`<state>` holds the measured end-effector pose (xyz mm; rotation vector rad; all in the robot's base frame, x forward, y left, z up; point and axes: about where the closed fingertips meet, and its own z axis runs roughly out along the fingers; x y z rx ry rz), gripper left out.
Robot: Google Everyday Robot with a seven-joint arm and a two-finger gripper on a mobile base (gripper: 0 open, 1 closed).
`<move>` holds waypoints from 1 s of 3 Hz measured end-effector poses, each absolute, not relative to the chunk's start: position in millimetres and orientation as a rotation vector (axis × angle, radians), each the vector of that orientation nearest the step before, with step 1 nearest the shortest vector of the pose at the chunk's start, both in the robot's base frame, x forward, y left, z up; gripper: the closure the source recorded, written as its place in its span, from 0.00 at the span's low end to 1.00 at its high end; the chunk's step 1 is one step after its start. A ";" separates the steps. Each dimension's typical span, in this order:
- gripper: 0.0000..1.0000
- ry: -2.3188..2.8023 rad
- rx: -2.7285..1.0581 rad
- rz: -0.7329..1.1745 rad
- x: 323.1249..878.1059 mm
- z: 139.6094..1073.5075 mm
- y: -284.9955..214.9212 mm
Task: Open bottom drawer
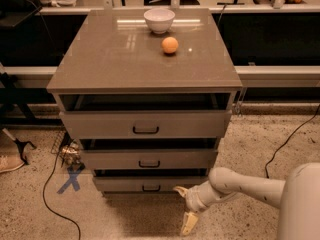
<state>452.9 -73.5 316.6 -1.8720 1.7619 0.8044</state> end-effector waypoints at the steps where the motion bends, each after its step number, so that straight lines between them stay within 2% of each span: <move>1: 0.00 1.738 -1.835 0.694 477.0 274.2 -65.5; 3: 0.00 1.710 -1.699 0.603 526.7 227.6 -76.3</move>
Offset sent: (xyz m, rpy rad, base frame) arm 0.1121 -0.0122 -0.1273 0.1606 -0.2512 -0.2221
